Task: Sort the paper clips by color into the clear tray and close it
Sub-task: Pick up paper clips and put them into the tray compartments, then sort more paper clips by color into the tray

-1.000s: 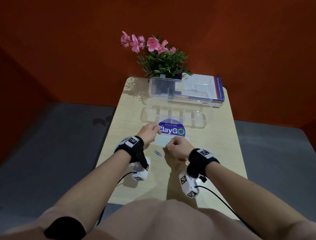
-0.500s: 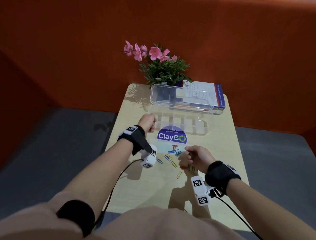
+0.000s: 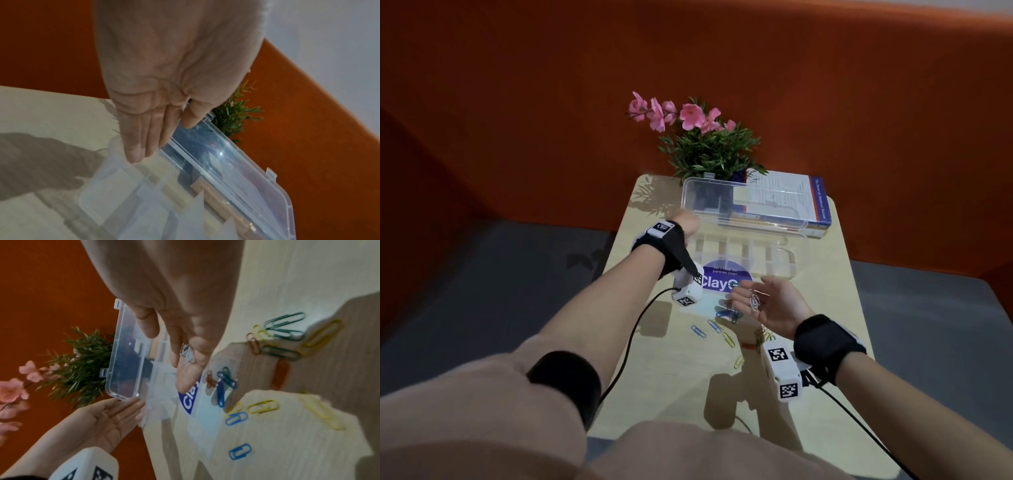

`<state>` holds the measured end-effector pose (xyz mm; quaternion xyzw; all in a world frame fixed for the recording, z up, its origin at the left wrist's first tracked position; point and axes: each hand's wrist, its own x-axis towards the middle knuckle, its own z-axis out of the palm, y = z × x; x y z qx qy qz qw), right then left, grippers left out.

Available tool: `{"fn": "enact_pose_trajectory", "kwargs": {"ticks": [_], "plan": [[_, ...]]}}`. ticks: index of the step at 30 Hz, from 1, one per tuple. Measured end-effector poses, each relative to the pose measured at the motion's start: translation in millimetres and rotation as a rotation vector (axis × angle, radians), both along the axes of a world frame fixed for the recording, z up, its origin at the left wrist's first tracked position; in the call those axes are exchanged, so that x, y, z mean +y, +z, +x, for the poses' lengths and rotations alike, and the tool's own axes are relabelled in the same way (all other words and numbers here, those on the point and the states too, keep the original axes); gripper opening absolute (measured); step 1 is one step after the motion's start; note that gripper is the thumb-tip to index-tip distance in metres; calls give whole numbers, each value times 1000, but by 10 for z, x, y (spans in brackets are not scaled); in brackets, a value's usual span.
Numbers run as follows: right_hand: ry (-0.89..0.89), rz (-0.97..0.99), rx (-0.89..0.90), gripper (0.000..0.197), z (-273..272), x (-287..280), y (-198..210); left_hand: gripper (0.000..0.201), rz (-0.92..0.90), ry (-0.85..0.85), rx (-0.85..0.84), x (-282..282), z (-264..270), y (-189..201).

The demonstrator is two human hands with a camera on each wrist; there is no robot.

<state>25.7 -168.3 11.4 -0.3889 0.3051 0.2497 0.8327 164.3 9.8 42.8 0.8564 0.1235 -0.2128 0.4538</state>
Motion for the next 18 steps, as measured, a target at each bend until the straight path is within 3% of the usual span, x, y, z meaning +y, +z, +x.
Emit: {"fn": "enact_pose_trajectory", "kwargs": {"ticks": [5, 8, 14, 18], "plan": [[109, -121, -124, 32, 478, 211, 303, 22, -198, 166, -87, 308, -270, -50], [178, -230, -173, 33, 858, 446, 440, 23, -128, 184, -146, 547, -653, -127], [346, -468, -238, 55, 1214, 758, 540, 19, -100, 153, -113, 781, -1097, -446], [400, -599, -368, 40, 1019, 631, 620, 17, 13, 22, -130, 640, -1186, -501]]}}
